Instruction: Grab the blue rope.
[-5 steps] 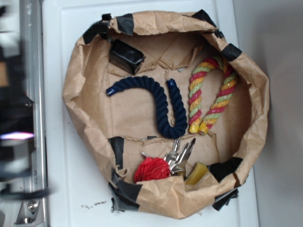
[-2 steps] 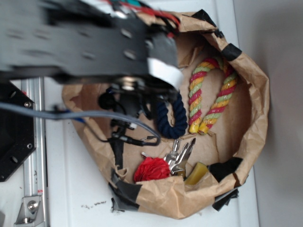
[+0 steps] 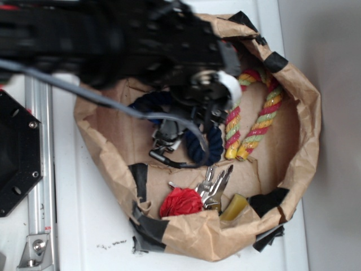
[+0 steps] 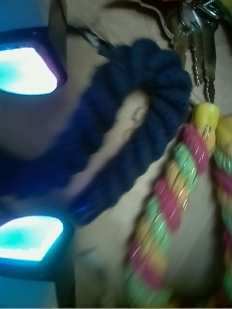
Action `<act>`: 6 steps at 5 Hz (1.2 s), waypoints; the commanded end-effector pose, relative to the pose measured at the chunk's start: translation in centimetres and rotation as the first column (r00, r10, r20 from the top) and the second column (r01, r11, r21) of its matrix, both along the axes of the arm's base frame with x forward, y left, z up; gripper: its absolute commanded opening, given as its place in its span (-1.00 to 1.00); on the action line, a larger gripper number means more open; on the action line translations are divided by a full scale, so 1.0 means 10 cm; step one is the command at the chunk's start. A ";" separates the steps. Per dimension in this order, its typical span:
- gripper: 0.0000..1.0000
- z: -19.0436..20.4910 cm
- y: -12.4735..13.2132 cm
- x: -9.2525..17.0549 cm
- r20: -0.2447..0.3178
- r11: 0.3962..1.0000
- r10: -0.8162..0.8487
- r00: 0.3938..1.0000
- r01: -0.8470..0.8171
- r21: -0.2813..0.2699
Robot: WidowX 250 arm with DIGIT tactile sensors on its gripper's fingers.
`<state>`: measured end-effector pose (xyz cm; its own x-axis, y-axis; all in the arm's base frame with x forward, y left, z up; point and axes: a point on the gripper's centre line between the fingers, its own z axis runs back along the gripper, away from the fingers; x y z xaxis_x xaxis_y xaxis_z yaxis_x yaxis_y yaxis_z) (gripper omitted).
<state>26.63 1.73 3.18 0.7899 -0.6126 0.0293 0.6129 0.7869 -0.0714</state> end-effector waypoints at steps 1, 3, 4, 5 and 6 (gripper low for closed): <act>1.00 -0.05 -0.50 0.21 0.007 0.974 -0.223 0.975 0.222 0.043; -1.00 -0.07 -0.67 0.16 0.037 0.954 -0.289 0.957 0.285 0.090; -1.00 -0.04 -0.74 0.14 0.049 0.955 -0.289 0.956 0.284 0.087; -1.00 0.14 -0.83 0.13 0.105 0.959 -0.273 0.956 0.263 0.101; -1.00 0.65 -0.76 0.23 0.210 0.986 -0.149 0.966 0.130 0.103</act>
<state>28.26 -4.78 7.31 0.6789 -0.7323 0.0531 0.7275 0.6807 0.0864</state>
